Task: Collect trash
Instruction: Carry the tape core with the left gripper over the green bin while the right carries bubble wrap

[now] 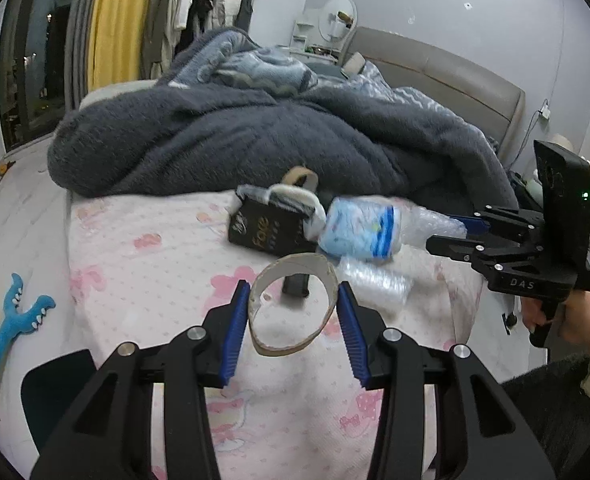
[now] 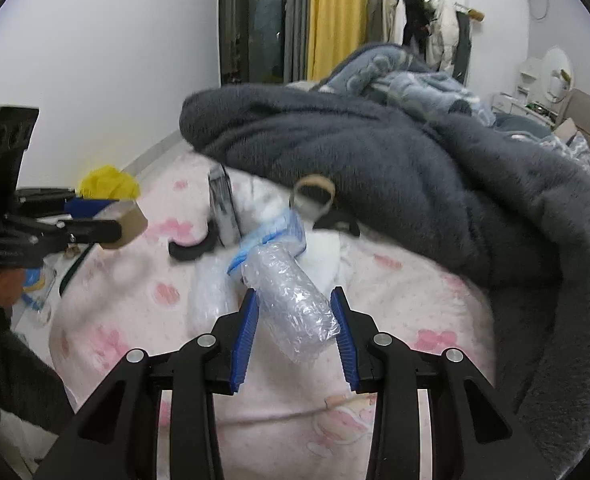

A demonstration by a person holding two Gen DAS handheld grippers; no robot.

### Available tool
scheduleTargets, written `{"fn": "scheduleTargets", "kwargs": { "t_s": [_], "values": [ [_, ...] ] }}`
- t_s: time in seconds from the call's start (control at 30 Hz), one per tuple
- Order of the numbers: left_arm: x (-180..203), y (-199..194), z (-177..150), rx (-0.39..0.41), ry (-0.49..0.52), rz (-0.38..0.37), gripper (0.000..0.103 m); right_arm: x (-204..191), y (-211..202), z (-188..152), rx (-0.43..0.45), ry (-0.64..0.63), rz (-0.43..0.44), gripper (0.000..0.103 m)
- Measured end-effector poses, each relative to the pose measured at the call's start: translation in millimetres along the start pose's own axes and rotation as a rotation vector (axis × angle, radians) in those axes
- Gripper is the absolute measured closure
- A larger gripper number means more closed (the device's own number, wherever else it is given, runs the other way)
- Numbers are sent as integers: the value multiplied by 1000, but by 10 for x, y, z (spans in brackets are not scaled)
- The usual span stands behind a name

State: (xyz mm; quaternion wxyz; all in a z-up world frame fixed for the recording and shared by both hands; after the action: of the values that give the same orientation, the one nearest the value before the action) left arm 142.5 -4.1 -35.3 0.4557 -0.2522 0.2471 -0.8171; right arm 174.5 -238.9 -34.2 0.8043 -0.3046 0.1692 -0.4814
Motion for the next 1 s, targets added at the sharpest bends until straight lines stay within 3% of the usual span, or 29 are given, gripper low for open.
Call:
{"fn": "scheduleTargets", "kwargs": {
  "t_s": [0.2,0.33,0.67,0.87,1.0],
  "values": [
    [-101,-61,121,32,-46,55,56,1,-48,133,20,13,-65,65],
    [-216,-56,166,33,-86,104,56,-58,27,290,36,41,-63,65],
    [-604,-162,36,7,-148,231,56,-537,463,839,41,87,16,65],
    [-1040,-289,-126,-23,-221,350,56,-872,676,955,1,64,32,65],
    [-1355,-367,-293,-69,-291,383,56,-1063,799,1004,-16,79,64,65]
  ]
}}
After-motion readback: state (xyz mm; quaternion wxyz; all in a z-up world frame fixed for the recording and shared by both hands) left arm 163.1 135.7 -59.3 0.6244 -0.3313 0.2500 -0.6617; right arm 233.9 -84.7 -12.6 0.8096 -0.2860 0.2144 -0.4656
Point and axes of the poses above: each gripper's, at about its wrist camera, not at the fingertips, and y roughly the way its jaws point, x to its right, z to its top, the point moved 1 cm from there along y, roughly the way its jaws point, and after that the axes turned 1 degree about -x, right-handed, at the moved point
